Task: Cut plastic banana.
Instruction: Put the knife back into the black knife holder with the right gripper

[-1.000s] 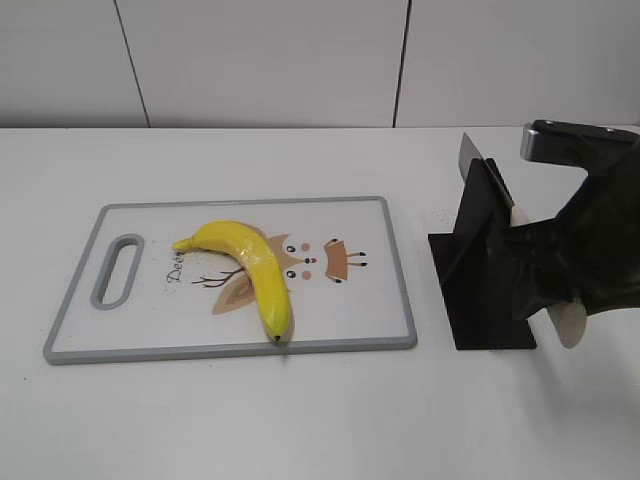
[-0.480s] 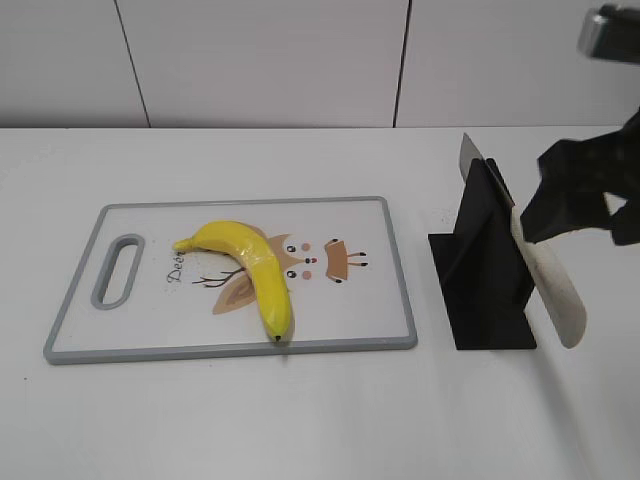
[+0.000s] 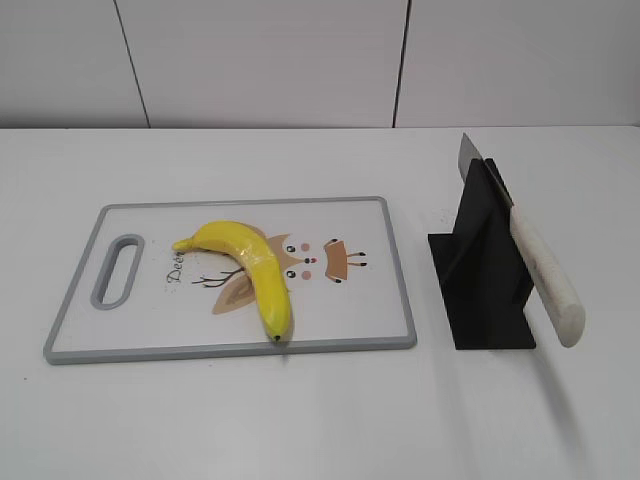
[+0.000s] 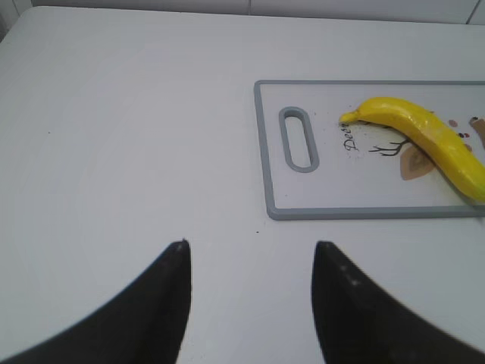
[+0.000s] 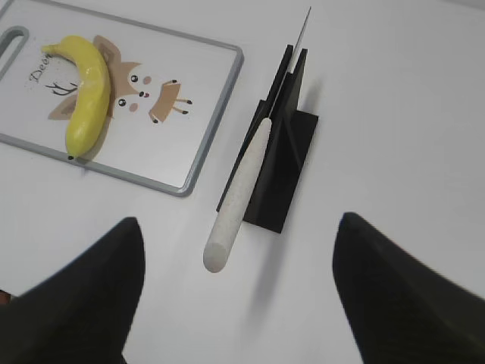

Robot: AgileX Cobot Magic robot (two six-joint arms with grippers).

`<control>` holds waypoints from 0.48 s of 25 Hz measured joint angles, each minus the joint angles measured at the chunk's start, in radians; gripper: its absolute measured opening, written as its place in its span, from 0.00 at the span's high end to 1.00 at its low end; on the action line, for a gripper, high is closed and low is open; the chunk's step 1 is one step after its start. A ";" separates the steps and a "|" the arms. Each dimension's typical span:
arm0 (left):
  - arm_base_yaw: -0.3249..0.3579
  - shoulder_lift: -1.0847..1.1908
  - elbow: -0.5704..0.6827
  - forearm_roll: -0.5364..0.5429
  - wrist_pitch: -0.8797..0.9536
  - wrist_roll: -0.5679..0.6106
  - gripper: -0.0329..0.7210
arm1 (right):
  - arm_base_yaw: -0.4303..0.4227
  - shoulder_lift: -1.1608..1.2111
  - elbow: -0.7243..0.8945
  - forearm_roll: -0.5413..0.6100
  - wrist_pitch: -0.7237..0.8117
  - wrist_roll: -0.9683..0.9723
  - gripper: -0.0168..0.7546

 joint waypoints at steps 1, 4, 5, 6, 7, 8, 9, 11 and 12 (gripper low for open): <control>0.000 0.000 0.000 0.000 0.000 0.000 0.32 | 0.000 -0.043 0.027 0.000 0.001 -0.005 0.21; 0.000 0.000 0.000 0.000 0.000 0.000 0.32 | 0.000 -0.168 0.121 -0.001 0.001 -0.027 0.21; 0.000 0.000 0.000 0.000 0.000 0.000 0.32 | 0.000 -0.213 0.157 -0.001 0.001 -0.031 0.21; 0.000 0.000 0.000 0.000 0.000 0.000 0.32 | 0.000 -0.257 0.193 -0.001 0.002 -0.033 0.21; 0.000 0.000 0.000 0.000 0.000 0.000 0.32 | 0.000 -0.294 0.223 -0.001 0.002 -0.037 0.21; 0.000 0.000 0.000 0.000 0.000 0.000 0.32 | 0.000 -0.337 0.255 -0.001 0.002 -0.038 0.21; 0.000 0.000 0.000 0.000 0.000 0.000 0.32 | 0.000 -0.379 0.284 -0.001 0.002 -0.039 0.21; 0.000 0.000 0.000 0.000 0.000 0.000 0.32 | 0.000 -0.451 0.327 -0.001 0.009 -0.040 0.21; 0.000 0.000 0.000 0.000 0.000 0.000 0.32 | 0.000 -0.485 0.340 -0.001 0.025 -0.040 0.21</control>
